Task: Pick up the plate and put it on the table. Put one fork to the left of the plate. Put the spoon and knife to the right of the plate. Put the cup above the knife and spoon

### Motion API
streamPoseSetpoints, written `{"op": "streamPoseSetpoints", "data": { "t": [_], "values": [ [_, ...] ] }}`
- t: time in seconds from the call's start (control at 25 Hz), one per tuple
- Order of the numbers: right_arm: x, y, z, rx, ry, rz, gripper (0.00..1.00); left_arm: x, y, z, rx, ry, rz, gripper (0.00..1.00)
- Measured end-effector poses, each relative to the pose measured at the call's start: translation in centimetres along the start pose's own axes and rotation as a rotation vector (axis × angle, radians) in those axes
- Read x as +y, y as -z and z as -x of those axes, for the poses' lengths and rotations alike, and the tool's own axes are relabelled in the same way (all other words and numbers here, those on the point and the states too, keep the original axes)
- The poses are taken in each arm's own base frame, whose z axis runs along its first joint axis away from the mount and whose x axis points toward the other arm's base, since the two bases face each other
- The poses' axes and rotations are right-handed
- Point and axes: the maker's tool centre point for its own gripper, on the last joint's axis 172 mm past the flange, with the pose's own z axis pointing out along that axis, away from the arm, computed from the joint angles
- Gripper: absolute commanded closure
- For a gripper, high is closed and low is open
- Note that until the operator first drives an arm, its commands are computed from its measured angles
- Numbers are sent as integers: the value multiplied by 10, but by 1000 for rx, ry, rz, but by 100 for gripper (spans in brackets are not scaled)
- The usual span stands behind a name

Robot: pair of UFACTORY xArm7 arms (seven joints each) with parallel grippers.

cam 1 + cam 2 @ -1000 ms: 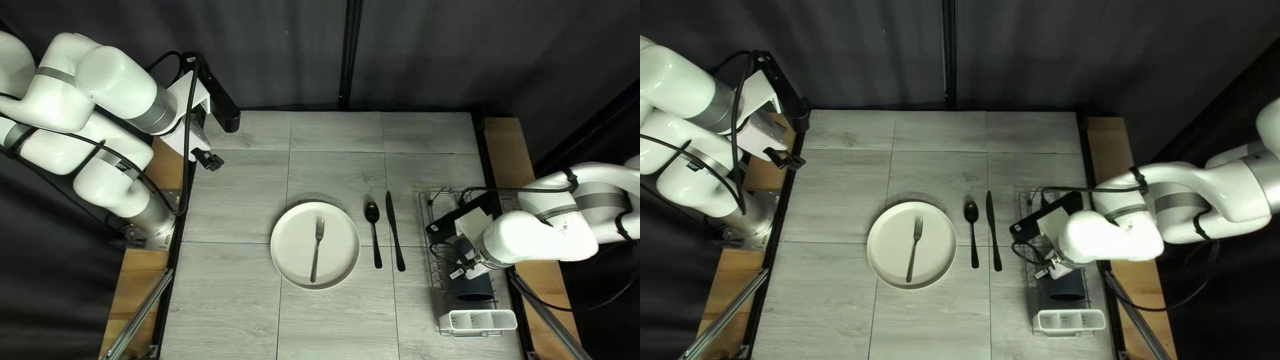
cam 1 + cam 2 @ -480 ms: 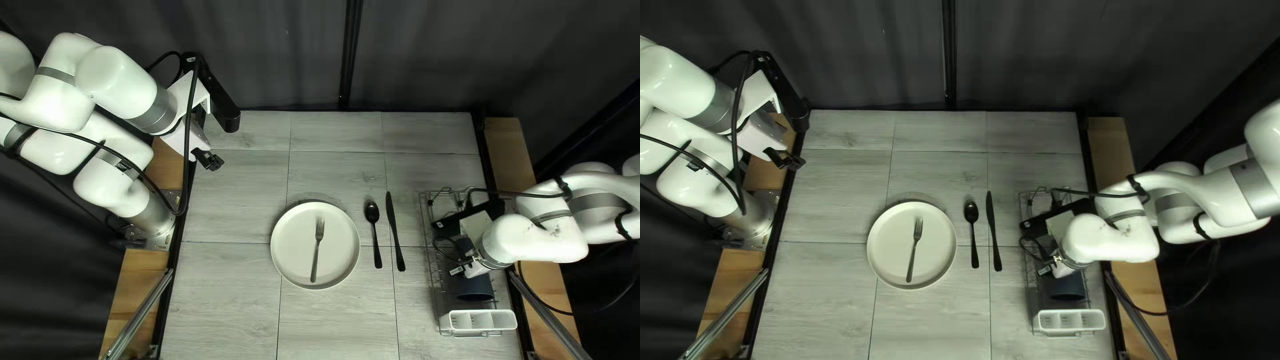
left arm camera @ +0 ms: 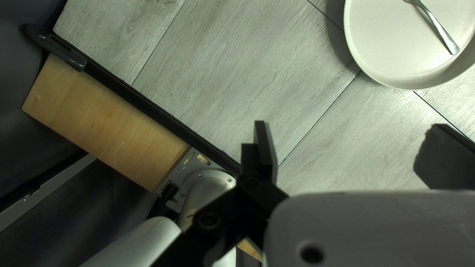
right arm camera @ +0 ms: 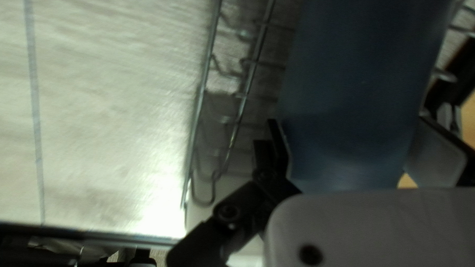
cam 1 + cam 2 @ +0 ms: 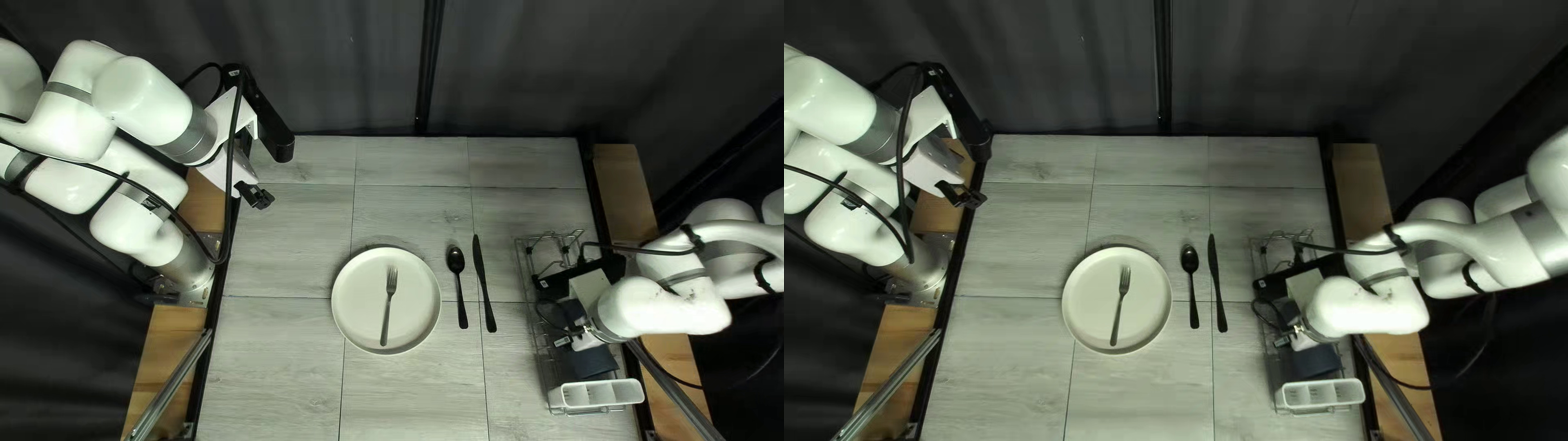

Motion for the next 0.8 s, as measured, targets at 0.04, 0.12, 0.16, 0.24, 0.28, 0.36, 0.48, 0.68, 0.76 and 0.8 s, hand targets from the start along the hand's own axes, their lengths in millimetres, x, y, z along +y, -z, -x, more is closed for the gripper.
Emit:
{"op": "streamPoseSetpoints", "data": {
  "t": [0.04, 0.12, 0.16, 0.24, 0.28, 0.36, 0.48, 0.68, 0.76, 0.8],
  "values": [
    [-2, 12, -3, 20, 5, 0, 100, 0, 0, 0, 0, 0, 0, 0],
    [-7, 37, -12, 58, 13, -3, 100, 0, 0, 0, 0, 0, 0, 0],
    [-11, 48, -17, 75, 19, -6, 100, 0, 0, 0, 0, 0, 0, 0],
    [-20, 70, -30, 106, 35, -20, 100, 0, 0, 0, 0, 0, 0, 0],
    [-27, 78, -36, 116, 44, -27, 100, 0, 0, 0, 0, 0, 0, 0],
    [-44, 89, -51, 128, 64, -36, 100, 0, 0, 0, 0, 0, 0, 0],
    [-78, 95, -75, 123, 87, -57, 100, 0, 0, 0, 0, 0, 0, 0],
    [-143, 83, -109, 85, 126, -121, 100, 0, 0, 0, 0, 0, 0, 0],
    [-168, 76, -121, 71, 151, -159, 100, 0, 0, 0, 0, 0, 0, 0],
    [-179, 72, -127, 64, 164, -176, 100, 0, 0, 0, 0, 0, 0, 0]
  ]
}}
